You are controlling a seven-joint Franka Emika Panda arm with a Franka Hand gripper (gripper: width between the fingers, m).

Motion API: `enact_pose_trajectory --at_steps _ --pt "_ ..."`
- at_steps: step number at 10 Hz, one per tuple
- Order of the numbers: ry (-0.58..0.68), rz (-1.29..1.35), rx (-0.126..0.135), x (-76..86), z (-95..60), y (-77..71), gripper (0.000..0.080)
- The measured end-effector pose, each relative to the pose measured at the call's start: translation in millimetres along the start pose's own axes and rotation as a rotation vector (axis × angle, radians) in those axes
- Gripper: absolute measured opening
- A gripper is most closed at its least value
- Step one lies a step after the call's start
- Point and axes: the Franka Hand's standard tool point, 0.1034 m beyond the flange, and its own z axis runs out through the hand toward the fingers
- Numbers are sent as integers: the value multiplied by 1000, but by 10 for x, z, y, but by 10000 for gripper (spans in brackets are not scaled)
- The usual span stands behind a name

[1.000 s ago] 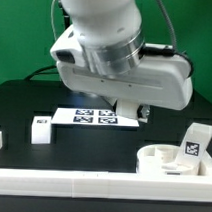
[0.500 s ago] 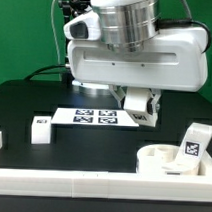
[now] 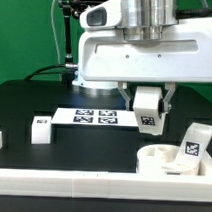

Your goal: Assemble stool

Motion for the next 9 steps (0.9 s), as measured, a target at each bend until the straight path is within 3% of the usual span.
enact_pose_trajectory --at_steps 4,7,9 --pt "194 -36 46 -48 80 -125 338" --pt "226 -257 10 26 78 35 338" --pt "247 -272 10 32 82 24 338"
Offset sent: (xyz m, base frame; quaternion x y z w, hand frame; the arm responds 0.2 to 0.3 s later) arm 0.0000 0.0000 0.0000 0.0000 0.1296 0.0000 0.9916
